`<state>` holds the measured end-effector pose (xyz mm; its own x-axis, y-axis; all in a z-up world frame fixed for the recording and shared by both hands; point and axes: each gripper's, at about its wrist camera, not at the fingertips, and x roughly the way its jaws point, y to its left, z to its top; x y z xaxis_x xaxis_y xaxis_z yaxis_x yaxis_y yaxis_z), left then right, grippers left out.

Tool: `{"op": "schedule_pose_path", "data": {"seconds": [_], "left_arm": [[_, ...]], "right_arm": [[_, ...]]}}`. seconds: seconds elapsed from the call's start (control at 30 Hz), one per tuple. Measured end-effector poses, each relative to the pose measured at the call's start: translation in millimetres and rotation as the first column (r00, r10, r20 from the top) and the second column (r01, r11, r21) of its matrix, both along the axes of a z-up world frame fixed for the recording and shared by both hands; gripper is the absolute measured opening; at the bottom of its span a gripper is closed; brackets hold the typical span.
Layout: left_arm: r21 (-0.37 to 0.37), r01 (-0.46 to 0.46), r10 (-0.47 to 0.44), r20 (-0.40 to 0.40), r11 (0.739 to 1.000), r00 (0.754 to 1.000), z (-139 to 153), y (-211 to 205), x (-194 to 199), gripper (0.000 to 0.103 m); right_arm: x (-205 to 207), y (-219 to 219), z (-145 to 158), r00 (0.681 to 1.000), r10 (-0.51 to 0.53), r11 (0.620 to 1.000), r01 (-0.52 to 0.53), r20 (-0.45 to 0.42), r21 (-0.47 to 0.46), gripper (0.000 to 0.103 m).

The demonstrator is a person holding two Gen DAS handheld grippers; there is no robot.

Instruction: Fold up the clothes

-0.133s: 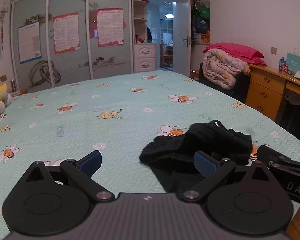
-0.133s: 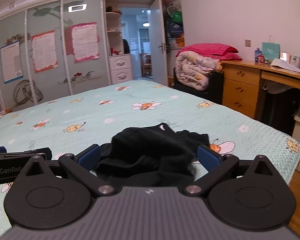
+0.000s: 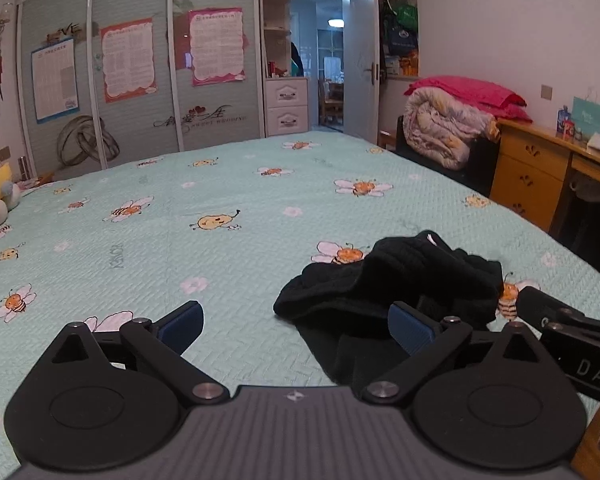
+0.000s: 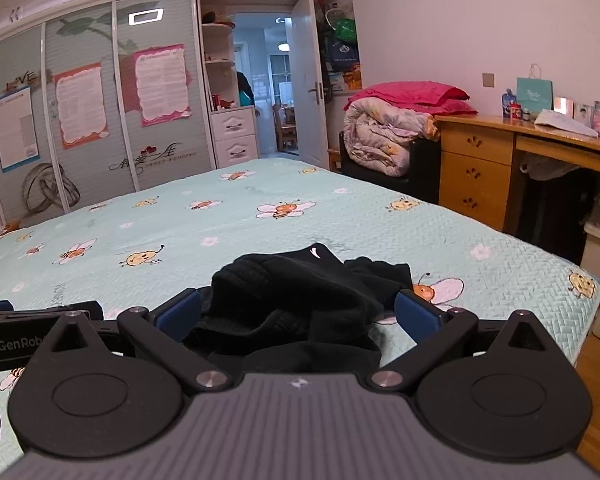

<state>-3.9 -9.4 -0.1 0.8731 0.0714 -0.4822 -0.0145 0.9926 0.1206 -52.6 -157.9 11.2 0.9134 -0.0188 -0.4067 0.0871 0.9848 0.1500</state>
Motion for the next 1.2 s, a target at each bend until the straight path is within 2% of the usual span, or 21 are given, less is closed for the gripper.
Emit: {"op": "schedule_pose_path", "data": {"seconds": [0.07,0.23,0.33,0.53,1.2], "left_arm": [[0.022,0.014,-0.014,-0.001,1.000,1.000,0.6,-12.9,-3.3,0.102],[-0.068,0.016,-0.017,-0.003,0.998,1.000,6.7,0.5,-2.5,0.102],[-0.069,0.015,-0.015,-0.009,0.998,1.000,7.0,-0.6,2.7,0.102],[-0.069,0.017,-0.018,-0.011,0.997,1.000,8.2,-3.2,2.1,0.102],[-0.071,0.031,-0.033,-0.018,0.997,0.999,7.3,-6.8,0.2,0.102]], "right_arm": [[0.4,-4.2,-0.6,1.000,0.001,1.000,-0.001,-0.006,0.011,0.102],[-1.0,-19.5,-3.5,1.000,-0.006,0.999,0.006,-0.004,0.039,0.102],[0.0,-7.2,-6.1,1.000,-0.018,0.999,0.018,-0.006,-0.028,0.102],[-0.2,-7.4,0.5,0.999,-0.034,0.998,0.034,0.007,-0.055,0.102],[-0.3,-15.7,-7.6,0.998,-0.050,0.998,0.050,-0.023,-0.029,0.102]]}}
